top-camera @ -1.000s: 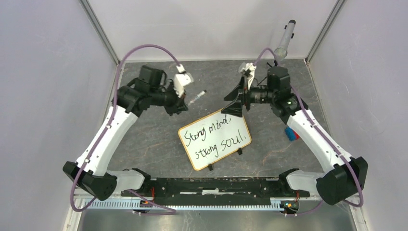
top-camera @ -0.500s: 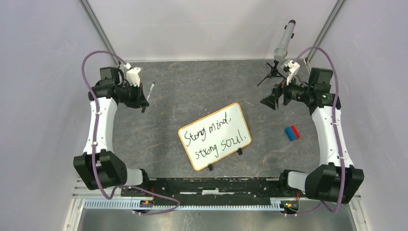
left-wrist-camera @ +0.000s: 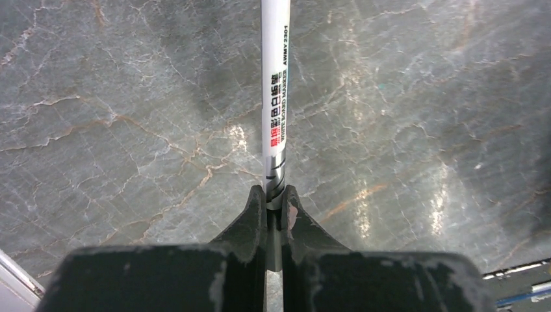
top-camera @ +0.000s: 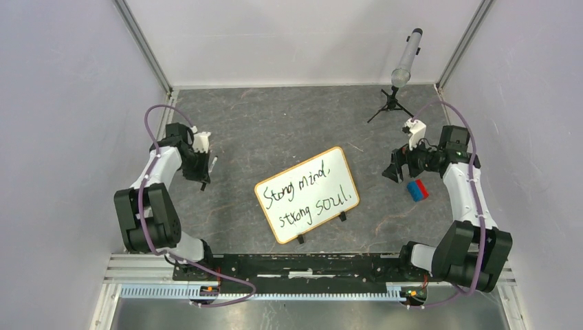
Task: Write a sentence on the whiteboard
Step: Put down the whiteboard marker at the center of the board.
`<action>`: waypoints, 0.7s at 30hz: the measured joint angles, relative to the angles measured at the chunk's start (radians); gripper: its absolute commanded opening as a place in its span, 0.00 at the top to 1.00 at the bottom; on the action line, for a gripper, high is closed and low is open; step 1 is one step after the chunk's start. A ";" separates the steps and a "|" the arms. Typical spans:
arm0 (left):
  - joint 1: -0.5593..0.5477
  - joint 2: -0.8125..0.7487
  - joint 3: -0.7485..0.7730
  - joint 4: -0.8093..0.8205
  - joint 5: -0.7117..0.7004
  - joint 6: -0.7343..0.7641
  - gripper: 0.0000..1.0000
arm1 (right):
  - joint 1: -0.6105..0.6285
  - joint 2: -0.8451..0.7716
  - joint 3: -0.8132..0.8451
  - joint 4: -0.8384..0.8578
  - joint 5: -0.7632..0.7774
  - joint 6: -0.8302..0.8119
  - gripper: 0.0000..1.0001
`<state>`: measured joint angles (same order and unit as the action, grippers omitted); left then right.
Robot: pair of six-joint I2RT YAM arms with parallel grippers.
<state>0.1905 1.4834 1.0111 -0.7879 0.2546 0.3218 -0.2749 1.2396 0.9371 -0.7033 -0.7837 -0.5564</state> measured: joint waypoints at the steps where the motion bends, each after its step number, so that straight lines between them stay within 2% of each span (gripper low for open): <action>1: 0.000 0.013 -0.008 0.014 -0.011 0.000 0.94 | 0.000 0.000 -0.020 0.008 0.010 -0.005 0.02; 13: 0.000 0.120 -0.055 0.090 -0.044 0.000 0.73 | 0.000 -0.001 -0.097 0.061 0.070 -0.050 0.02; 19: 0.000 0.143 -0.071 0.100 -0.047 0.001 0.67 | 0.000 -0.001 -0.098 0.062 0.072 -0.062 0.02; 21: 0.000 0.143 -0.074 0.102 -0.047 0.001 0.62 | 0.000 -0.001 -0.098 0.063 0.075 -0.063 0.02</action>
<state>0.1902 1.6268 0.9367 -0.6857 0.2077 0.3229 -0.2752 1.2388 0.8391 -0.6399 -0.7086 -0.6189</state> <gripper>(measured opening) 0.319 0.979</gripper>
